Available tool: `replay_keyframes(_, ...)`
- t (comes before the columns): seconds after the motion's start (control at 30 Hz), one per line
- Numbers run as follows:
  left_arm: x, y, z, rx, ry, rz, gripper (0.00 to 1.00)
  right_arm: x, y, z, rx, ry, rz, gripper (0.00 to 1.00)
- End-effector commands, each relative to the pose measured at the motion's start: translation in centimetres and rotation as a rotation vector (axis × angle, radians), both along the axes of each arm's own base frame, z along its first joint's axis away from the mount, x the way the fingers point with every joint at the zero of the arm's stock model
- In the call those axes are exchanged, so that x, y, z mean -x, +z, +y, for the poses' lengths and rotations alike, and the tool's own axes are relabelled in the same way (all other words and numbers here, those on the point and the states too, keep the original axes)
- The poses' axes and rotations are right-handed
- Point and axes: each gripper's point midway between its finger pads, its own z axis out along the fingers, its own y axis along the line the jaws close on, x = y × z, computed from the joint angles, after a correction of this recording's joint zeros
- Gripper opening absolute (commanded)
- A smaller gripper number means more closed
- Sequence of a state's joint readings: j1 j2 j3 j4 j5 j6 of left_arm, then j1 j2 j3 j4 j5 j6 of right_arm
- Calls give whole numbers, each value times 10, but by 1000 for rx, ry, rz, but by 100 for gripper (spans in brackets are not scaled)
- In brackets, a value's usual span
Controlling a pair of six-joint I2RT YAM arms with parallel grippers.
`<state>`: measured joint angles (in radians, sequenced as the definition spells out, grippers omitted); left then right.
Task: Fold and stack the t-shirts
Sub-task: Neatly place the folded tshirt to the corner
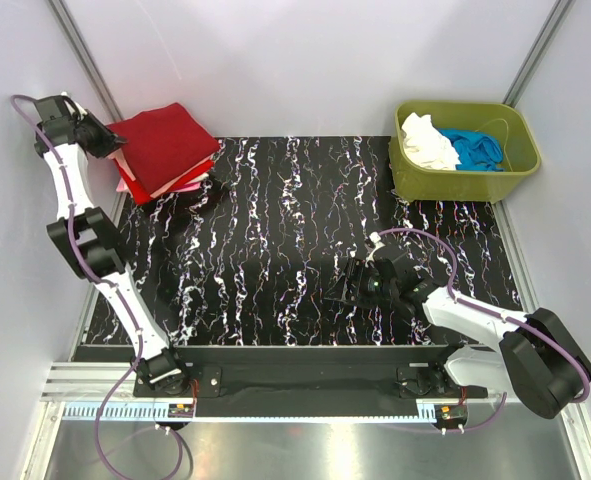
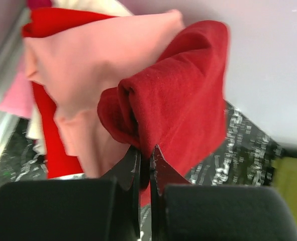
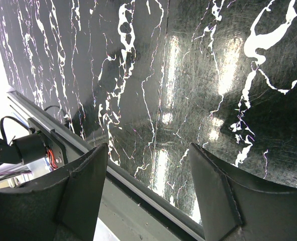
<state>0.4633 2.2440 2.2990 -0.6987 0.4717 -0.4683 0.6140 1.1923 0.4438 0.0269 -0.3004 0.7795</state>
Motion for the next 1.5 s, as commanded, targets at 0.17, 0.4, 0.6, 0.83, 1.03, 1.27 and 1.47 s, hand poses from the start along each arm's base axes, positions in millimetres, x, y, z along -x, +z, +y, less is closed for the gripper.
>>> replay_keyframes(0.17,-3,-12,44,-195,109,60,3,-7,9,4,-28,2,-35,73)
replay_keyframes(0.4,3,-39,72,-296,217,177,30,-7,7,4,-21,2,-25,74)
replay_keyframes(0.6,20,-32,68,-318,259,233,61,-8,8,4,-22,1,-28,74)
replay_keyframes(0.83,52,2,48,-335,323,240,99,-7,8,3,-22,2,-31,74)
replay_keyframes(1.03,86,36,24,-341,349,177,99,-6,10,1,-24,-10,-34,74)
replay_keyframes(1.27,137,98,-18,-364,351,57,99,-4,20,-6,-11,-26,-56,74)
replay_keyframes(1.47,192,115,-108,-339,139,-91,99,-34,124,-19,8,-100,-305,91)
